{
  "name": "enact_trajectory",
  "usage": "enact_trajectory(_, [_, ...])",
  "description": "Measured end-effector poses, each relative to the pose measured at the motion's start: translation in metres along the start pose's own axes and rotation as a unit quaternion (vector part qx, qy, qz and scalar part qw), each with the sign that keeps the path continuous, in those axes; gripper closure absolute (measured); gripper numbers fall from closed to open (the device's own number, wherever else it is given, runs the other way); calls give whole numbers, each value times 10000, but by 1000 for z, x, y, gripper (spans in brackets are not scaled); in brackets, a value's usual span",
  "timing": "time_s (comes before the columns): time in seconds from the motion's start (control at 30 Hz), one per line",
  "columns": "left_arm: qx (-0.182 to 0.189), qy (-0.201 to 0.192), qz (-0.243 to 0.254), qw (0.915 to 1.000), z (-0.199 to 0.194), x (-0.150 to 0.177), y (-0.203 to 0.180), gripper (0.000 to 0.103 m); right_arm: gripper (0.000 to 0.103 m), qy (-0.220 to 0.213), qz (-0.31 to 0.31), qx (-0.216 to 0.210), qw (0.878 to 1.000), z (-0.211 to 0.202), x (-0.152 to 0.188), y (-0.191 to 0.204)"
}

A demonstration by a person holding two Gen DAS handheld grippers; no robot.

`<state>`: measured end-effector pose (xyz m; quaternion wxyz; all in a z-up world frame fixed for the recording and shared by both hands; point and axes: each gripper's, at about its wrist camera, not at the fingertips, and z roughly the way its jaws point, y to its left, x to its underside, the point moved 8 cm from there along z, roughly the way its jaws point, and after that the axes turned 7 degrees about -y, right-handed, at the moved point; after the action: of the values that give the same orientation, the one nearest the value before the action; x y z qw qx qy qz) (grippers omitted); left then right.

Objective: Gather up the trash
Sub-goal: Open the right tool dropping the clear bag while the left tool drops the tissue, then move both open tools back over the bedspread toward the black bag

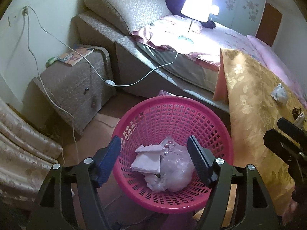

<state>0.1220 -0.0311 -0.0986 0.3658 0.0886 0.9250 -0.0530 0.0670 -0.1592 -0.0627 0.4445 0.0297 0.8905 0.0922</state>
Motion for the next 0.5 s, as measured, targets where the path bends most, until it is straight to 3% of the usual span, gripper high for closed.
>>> enact_trajectory(0.27, [124, -105, 75, 9998, -7, 1, -12, 34, 23, -210, 73, 270, 9994, -21, 5, -16])
enact_trajectory(0.5, [310, -153, 350, 9988, -11, 5, -33, 34, 23, -455, 298, 754, 9957, -58, 16, -57])
